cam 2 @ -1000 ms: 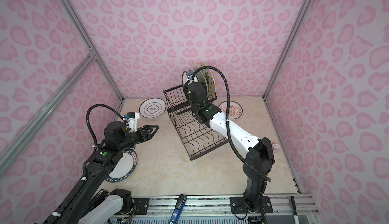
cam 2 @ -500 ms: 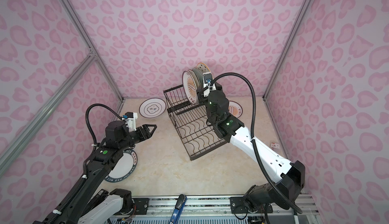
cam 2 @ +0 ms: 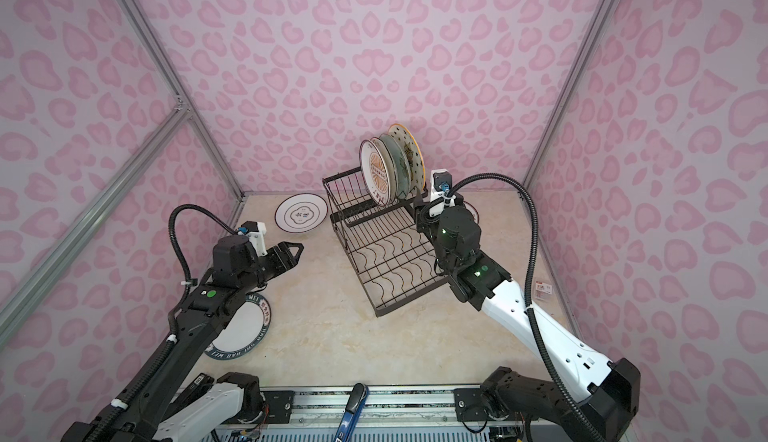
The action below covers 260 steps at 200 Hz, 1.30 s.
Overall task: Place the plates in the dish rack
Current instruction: 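Open and withdraw the right gripper from the rack, then move the left gripper toward the cloud-print plate's rim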
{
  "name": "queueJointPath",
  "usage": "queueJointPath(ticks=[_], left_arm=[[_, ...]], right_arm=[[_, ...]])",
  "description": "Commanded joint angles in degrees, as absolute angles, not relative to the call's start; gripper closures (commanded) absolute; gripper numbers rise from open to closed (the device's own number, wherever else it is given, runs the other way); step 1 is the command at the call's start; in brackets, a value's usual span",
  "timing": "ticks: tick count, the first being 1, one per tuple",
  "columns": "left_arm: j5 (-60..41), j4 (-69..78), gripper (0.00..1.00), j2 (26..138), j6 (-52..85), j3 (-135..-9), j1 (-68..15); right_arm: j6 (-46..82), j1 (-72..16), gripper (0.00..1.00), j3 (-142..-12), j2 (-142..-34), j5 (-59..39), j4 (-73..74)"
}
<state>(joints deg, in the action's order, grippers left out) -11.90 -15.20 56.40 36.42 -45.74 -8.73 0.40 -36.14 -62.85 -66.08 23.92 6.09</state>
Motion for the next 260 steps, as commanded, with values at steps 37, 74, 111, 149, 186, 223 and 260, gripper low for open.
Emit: queueJointPath(ticks=[37,74,111,149,186,223,260], left_arm=[[-11.12,-16.17,0.31,57.6,37.95,-44.67,-2.67],[-12.4,-13.8,0.31,60.63,39.72,-43.09,-0.53],[-14.23,-8.27,0.32,67.59,44.07,-42.39,1.86],[-11.5,-2.9,0.34,74.0,46.76,-42.98,2.05],[-11.65,0.76,0.34,82.45,49.6,-46.09,2.19],[-11.74,4.52,0.34,90.16,52.41,-49.58,2.2],[-11.08,5.86,0.34,96.75,53.8,-54.02,2.21]], right_arm=[[8.34,-30.85,0.36,-56.87,-61.94,18.48,3.44],[12.57,-26.29,0.36,-54.34,-60.65,13.17,2.29],[16.2,-22.6,0.36,-52.78,-60.32,6.9,2.3],[17.32,-20.81,0.36,-51.39,-58.42,4.47,2.02],[18.34,-18.81,0.37,-49.46,-55.92,2.66,1.58],[19.31,-17.45,0.37,-47.69,-53.49,1.47,1.43],[20.34,-16.36,0.37,-46.44,-52.1,-0.35,1.29]])
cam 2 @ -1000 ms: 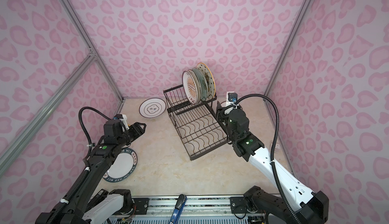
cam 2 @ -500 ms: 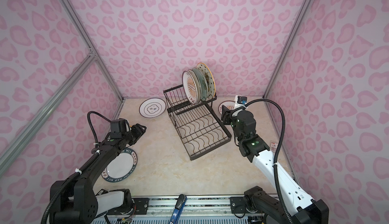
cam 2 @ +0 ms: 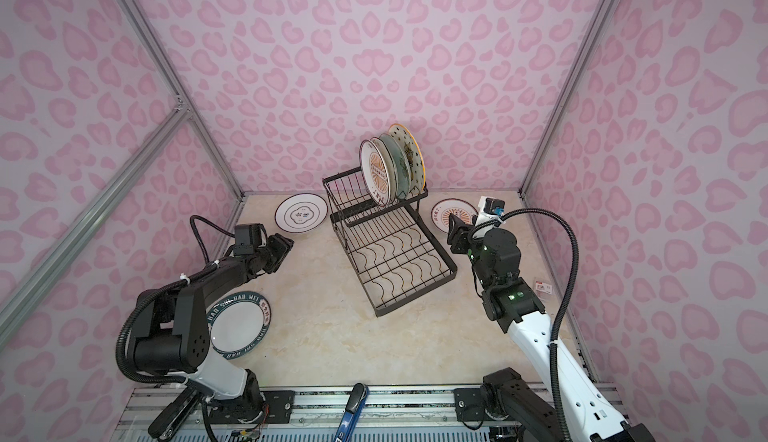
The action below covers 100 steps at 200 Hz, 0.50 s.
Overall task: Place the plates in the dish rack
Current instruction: 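Move the left gripper toward the cloud-print plate's rim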
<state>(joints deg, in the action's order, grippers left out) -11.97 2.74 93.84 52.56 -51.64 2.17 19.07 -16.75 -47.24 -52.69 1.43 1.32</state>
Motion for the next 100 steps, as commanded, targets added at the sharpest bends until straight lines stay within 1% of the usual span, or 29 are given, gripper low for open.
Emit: queueJointPath(ticks=[1,29,100], left_arm=[[-10.95,5.87,0.34,96.89,53.84,-54.17,2.2],[-8.65,6.01,0.34,101.36,55.14,-57.55,2.37],[-9.63,4.27,0.35,112.69,56.82,-68.09,2.91]], right_arm=[[20.41,-16.36,0.37,-46.47,-52.07,-0.39,1.26],[20.78,-16.03,0.36,-45.9,-51.09,-1.12,1.02],[21.24,-14.99,0.37,-44.86,-48.88,-1.93,-0.3]])
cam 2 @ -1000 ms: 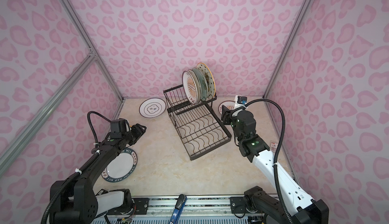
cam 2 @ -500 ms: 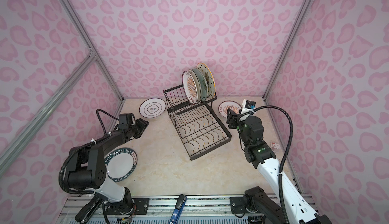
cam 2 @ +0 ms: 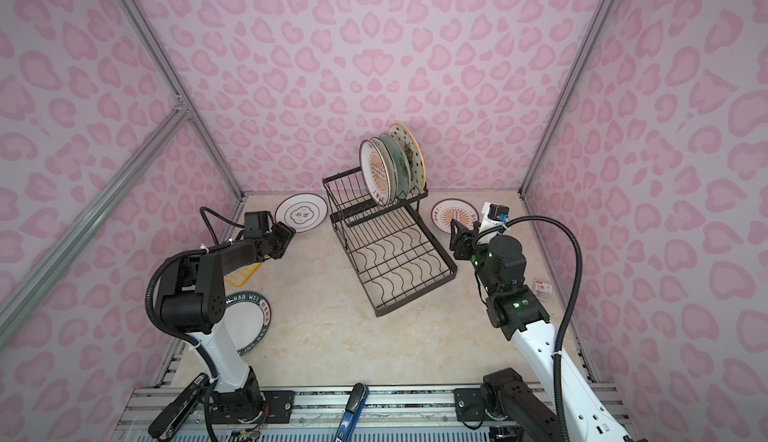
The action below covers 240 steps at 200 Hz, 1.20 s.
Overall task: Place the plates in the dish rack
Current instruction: 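Move the left gripper toward the cloud-print plate's rim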
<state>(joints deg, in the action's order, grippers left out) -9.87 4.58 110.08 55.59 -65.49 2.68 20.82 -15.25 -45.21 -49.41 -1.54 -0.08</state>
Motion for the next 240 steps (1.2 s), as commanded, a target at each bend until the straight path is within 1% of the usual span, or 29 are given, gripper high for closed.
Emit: queueJointPath(ticks=[1,26,68,97,132,172,188,230,240], left_arm=[[-9.65,4.24,0.35,112.77,56.84,-68.19,2.91],[-10.02,4.22,0.38,115.57,57.81,-70.49,3.1],[-10.65,5.63,0.39,118.89,61.3,-71.81,3.5],[-11.78,7.25,0.43,121.18,63.87,-72.71,3.63],[-10.64,5.82,0.46,122.41,64.26,-74.24,3.73],[-10.28,2.53,0.53,124.28,63.09,-76.73,3.69],[-10.04,0.98,0.55,125.34,62.93,-79.64,3.74],[-9.65,-0.55,0.63,126.03,61.64,-80.86,3.74],[-9.86,-0.74,0.63,126.12,61.31,-80.99,3.77]], right_arm=[[21.26,-15.01,0.36,-44.84,-48.87,-1.97,-0.33],[21.35,-14.94,0.37,-44.82,-48.13,-2.2,-0.74],[21.61,-14.76,0.37,-44.44,-47.55,-2.26,-0.63],[21.84,-14.81,0.37,-44.08,-47.44,-2.66,-0.35],[21.88,-14.68,0.37,-43.77,-46.94,-2.46,-0.2],[21.99,-14.69,0.37,-43.44,-46.93,-2.46,0.02],[22.47,-14.53,0.37,-42.79,-47.08,-2.46,0.85],[22.84,-14.5,0.38,-42.71,-47.92,-3.56,1.47],[22.78,-14.5,0.38,-42.59,-47.69,-3.4,1.47]])
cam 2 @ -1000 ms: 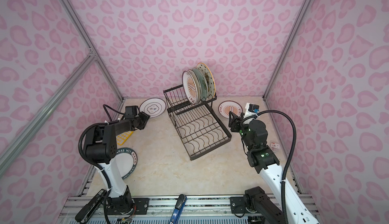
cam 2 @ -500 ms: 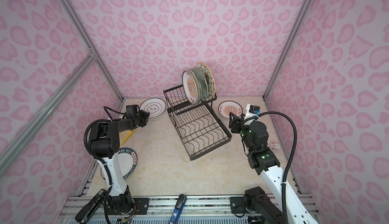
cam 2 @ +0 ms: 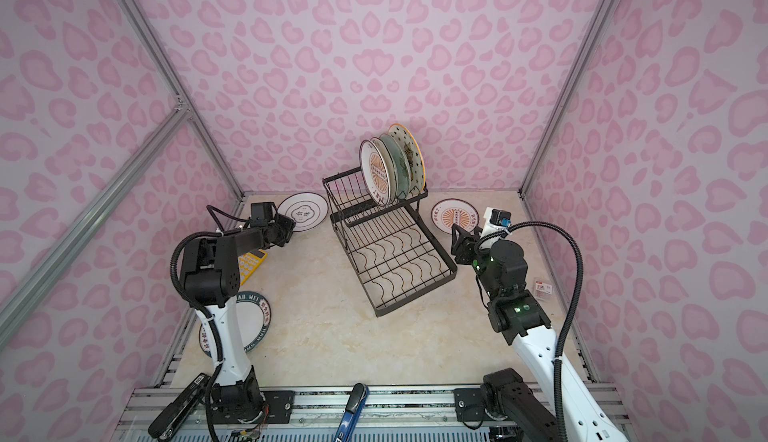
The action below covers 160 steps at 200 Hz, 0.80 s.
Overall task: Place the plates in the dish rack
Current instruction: 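Move the left gripper toward the cloud-print plate's rim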
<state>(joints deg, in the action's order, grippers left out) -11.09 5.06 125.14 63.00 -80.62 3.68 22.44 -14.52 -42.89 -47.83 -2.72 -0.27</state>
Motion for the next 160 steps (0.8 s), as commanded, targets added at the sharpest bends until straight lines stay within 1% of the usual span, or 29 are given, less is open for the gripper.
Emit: queueJointPath(ticks=[1,9,13,21,29,45,54,66,88,130,160], left_arm=[[-9.85,-0.77,0.63,126.12,61.28,-81.01,3.78],[-9.95,-0.89,0.63,126.21,61.17,-81.04,3.71],[-9.93,-0.95,0.67,126.21,61.17,-80.96,3.75],[-10.1,-0.84,0.69,126.19,61.12,-80.86,3.72],[-10.33,-0.73,0.73,126.29,61.08,-80.86,3.69],[-10.89,-0.23,0.84,126.37,60.91,-80.68,3.69],[-11.06,-0.25,0.88,126.38,60.82,-80.74,3.77],[-11.07,-0.23,0.89,126.46,60.74,-80.77,3.71],[-11.11,-0.16,0.96,126.23,60.64,-80.6,3.77],[-10.69,0.36,0.96,124.36,59.94,-79.32,3.85],[-10.71,2.06,0.96,119.49,58.97,-77.43,4.21]], right_arm=[[22.81,-14.5,0.38,-42.61,-47.66,-3.37,1.44],[22.77,-14.5,0.38,-42.44,-47.43,-3.1,1.41],[22.76,-14.43,0.38,-42.41,-47.33,-3.1,1.41],[22.72,-14.41,0.38,-42.31,-47.16,-3.05,1.41],[22.76,-14.33,0.38,-42.36,-47.03,-2.99,1.45],[22.72,-14.24,0.38,-42.31,-46.85,-3.03,1.32],[22.76,-14.19,0.38,-42.27,-46.83,-2.99,1.24],[22.76,-14.24,0.38,-42.36,-46.76,-3.08,1.26],[22.66,-14.15,0.38,-42.34,-46.54,-3.09,0.92],[22.66,-14.06,0.38,-42.45,-46.3,-3.1,0.79],[22.33,-14.06,0.38,-42.66,-46.59,-3.1,0.58]])
